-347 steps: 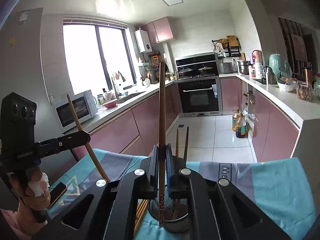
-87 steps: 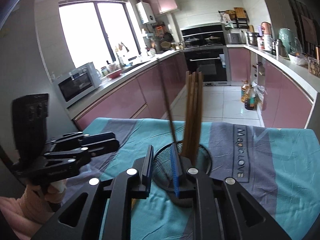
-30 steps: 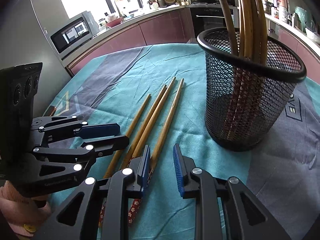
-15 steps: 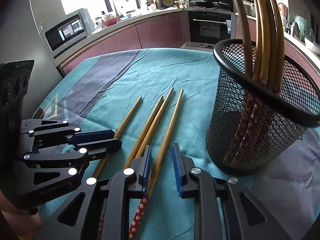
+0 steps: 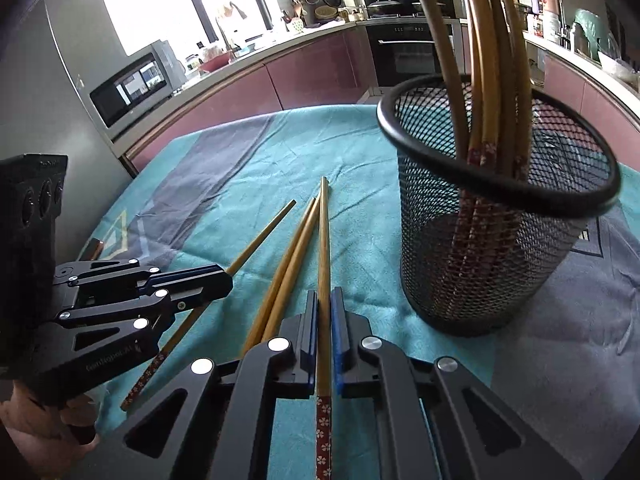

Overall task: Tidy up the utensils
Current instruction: 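Grasp a chopstick with the left tool while the right tool grasps another, then lift both held chopsticks upright and lower them into the mesh holder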

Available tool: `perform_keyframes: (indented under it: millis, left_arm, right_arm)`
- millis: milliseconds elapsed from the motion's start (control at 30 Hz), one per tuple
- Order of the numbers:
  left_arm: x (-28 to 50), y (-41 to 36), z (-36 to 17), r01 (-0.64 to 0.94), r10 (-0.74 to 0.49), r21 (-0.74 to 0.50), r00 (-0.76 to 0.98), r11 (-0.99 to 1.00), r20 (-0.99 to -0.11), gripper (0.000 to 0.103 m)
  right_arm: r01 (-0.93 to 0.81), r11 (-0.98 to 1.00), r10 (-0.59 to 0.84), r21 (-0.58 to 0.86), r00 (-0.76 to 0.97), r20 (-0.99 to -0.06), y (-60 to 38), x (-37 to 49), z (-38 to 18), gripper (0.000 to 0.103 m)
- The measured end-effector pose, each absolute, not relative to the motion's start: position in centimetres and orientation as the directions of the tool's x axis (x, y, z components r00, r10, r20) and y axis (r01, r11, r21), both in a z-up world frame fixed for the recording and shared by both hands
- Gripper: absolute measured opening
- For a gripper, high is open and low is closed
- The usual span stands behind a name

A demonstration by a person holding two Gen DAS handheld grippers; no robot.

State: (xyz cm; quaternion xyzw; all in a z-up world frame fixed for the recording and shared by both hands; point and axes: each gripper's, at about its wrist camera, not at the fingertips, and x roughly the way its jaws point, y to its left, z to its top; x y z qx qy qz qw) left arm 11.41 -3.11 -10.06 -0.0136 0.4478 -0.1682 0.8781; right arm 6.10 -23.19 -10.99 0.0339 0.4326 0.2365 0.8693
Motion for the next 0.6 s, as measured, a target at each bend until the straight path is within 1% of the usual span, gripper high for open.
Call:
perform_keyframes:
  millis: [267,600]
  left_arm:
    - [10.4,-2.7,-8.1,0.321,-0.38,-0.232,0.551,0.918,-0.743,0.007]
    - [8.7,-2.3,-4.7,0.383,-0.476,-0.297,0.562,0.875,-0.677,0.007]
  right_arm:
    - [-0.418,0.854,0.507,0.31,0.531,-0.68,-24.3,4.5,-8.9,0.006]
    - [-0.428,0.846,0.529,0.318,0.597,-0.603,-26.8,2.9,-5.6,0.006]
